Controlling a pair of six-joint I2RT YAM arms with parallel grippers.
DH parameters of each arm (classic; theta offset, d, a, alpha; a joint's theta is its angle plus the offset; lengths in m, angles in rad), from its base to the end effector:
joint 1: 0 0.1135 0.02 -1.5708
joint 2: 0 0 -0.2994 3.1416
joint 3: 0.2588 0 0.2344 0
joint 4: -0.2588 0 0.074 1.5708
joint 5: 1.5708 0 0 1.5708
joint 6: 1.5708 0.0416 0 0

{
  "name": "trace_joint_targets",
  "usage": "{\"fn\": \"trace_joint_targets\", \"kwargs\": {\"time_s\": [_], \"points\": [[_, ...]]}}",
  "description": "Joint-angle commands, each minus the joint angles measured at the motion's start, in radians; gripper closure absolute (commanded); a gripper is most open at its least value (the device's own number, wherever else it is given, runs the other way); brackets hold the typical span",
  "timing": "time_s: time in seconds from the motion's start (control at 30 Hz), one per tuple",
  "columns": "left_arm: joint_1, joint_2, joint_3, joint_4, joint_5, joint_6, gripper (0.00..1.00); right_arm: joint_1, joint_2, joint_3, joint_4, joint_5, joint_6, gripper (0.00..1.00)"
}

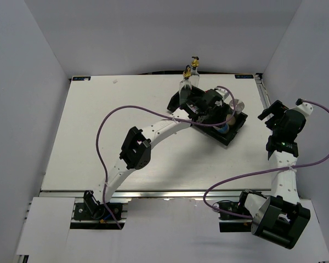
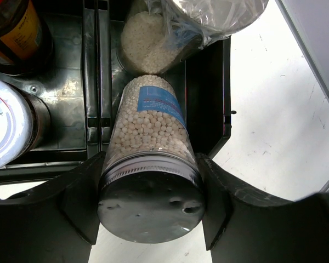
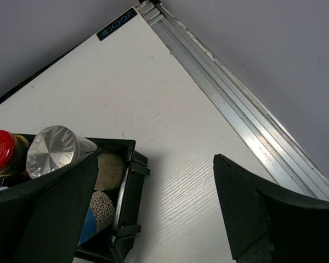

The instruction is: Organize the condiment bottles

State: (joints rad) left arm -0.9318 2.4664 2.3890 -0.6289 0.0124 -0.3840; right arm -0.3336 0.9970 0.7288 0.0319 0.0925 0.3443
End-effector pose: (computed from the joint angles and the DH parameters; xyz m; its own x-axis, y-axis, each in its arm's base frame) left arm 0.3408 -0.4596 0.2679 -0.6617 0.2625 -0.7023 0.6044 0.7411 -0.2925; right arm 0.1916 -0.0705 0.3357 -0.0695 0.3798 -0.9225 0.4615 0.8321 0.3078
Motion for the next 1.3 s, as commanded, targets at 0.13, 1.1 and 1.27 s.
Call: {"fn": "trace_joint_targets", "kwargs": {"time_s": [0.13,1.1,1.27], "points": [[0.008,-0.015,0.056,0.083,-0.074,0.014,0.43,-0.005,0.014,0.006,0.054,-0.025,0.012,0.11],[-0.018,-0.075,-0.004,-0.081,-0.186,0.074,1.0,-0.005,0.083,0.046,0.042,-0.155,-0.033,0.11],[-0.024,-0.104,-0.013,-0.204,-0.221,0.123,1.0,-0.004,0.081,0.043,0.045,-0.154,-0.037,0.11]]}}
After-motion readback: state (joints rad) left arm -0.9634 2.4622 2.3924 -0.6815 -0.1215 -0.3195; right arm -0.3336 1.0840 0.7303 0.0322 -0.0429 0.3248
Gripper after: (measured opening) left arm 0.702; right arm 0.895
